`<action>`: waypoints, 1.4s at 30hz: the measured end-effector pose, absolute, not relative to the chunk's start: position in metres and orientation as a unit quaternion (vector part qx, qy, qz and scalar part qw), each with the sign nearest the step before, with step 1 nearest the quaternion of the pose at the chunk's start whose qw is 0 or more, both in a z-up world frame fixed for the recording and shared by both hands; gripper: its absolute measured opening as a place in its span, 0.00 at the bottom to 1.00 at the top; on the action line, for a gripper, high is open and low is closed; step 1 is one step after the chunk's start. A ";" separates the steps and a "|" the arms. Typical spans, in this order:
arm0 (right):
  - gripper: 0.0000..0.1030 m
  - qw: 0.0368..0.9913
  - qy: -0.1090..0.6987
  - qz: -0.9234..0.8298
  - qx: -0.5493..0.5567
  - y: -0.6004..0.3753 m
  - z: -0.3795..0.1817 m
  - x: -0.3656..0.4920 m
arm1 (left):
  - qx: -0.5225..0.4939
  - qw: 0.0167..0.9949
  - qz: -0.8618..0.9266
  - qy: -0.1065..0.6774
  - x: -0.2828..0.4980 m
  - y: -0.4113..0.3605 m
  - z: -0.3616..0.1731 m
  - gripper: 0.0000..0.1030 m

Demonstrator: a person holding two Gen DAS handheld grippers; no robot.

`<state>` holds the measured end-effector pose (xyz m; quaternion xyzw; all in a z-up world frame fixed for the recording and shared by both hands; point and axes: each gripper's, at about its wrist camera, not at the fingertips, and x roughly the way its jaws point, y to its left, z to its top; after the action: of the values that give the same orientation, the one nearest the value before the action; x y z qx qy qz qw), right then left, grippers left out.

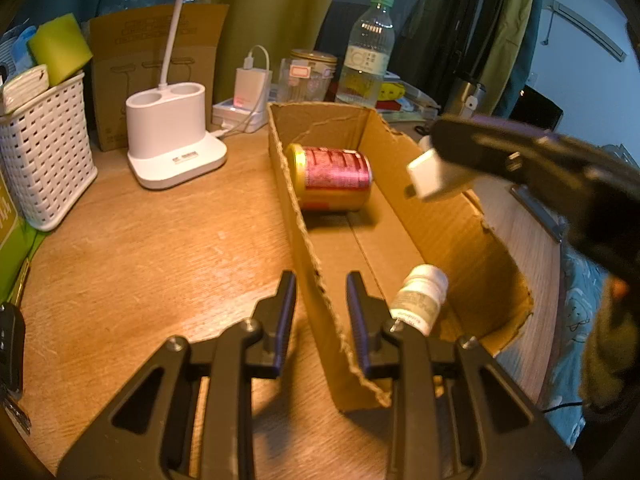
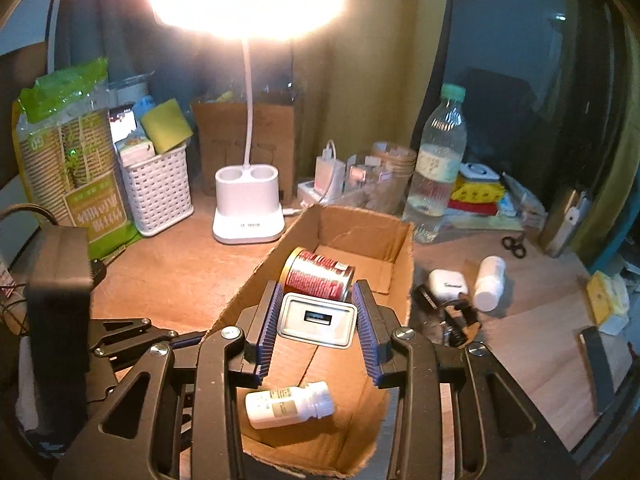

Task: Organize rigid objects
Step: 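Lift the white charger block with the right tool over the box, then open the right tool to drop the charger block into the box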

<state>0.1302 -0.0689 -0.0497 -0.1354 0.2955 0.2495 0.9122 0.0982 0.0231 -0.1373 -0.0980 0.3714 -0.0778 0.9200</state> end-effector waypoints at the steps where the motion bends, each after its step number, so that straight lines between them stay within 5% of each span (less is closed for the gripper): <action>1: 0.37 0.911 0.300 0.250 -0.135 -0.068 -0.053 0.132 | -0.098 0.920 -0.078 0.371 0.098 0.023 -0.137 0.27; 42: 0.39 0.913 0.322 0.229 -0.097 -0.093 -0.061 0.144 | -0.098 0.920 -0.078 0.371 0.098 0.023 -0.137 0.27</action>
<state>0.1441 -0.0926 -0.0605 -0.0969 0.3225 0.2291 0.9133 0.0980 0.0229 -0.1373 -0.0979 0.3714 -0.0777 0.9200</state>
